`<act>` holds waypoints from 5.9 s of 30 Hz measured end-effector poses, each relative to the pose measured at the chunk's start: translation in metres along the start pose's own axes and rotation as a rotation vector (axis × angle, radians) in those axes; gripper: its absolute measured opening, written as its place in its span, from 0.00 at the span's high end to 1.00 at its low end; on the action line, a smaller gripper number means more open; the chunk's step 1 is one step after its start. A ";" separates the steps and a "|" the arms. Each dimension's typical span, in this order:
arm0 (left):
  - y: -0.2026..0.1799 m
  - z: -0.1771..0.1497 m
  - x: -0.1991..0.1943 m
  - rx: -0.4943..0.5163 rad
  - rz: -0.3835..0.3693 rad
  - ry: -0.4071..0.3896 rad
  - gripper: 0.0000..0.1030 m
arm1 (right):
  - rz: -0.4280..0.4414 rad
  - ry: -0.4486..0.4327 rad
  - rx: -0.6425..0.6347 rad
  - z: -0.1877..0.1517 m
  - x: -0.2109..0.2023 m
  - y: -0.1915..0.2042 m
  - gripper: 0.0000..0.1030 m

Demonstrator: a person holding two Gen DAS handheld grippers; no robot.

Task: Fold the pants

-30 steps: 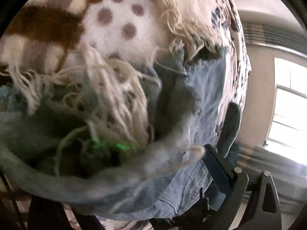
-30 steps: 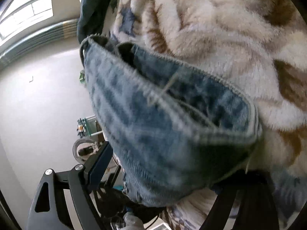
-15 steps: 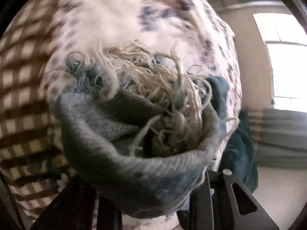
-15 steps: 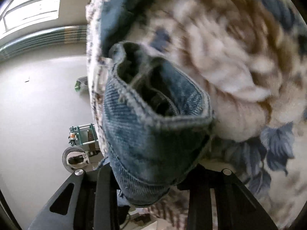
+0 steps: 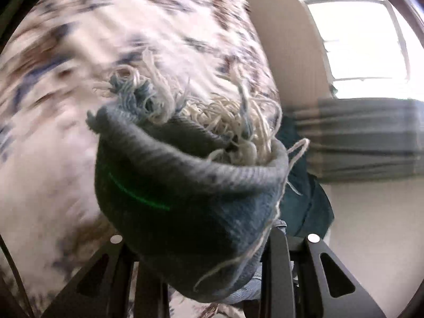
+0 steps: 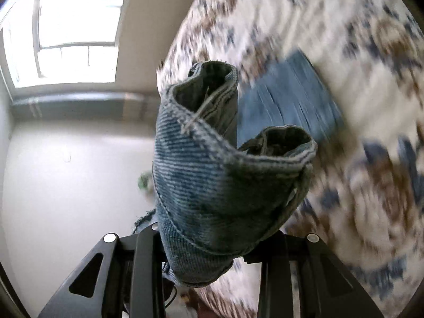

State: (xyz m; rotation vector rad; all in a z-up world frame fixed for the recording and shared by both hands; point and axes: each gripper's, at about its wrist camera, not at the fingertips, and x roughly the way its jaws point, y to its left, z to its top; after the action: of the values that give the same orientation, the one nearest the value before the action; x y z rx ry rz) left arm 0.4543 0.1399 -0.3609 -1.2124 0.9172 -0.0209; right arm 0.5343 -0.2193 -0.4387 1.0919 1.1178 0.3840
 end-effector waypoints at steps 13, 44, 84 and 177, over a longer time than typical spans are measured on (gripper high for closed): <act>0.086 0.080 0.222 0.128 0.065 0.180 0.76 | -0.050 -0.085 0.126 0.087 0.119 -0.150 0.68; -0.019 -0.011 0.067 0.790 0.703 0.008 0.11 | -0.931 -0.114 -0.484 -0.025 -0.006 0.037 0.08; -0.173 -0.226 -0.404 1.114 0.417 -0.198 0.11 | -0.803 -0.536 -0.695 -0.472 -0.415 0.372 0.08; -0.176 -0.200 -0.302 1.064 0.567 -0.298 0.01 | -0.795 -0.413 -0.749 -0.339 -0.319 0.327 0.04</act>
State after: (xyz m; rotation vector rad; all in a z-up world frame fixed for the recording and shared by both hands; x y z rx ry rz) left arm 0.2119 0.0549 -0.0506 0.0482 0.7764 0.1118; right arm 0.1835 -0.1283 0.0005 0.0174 0.8342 -0.0724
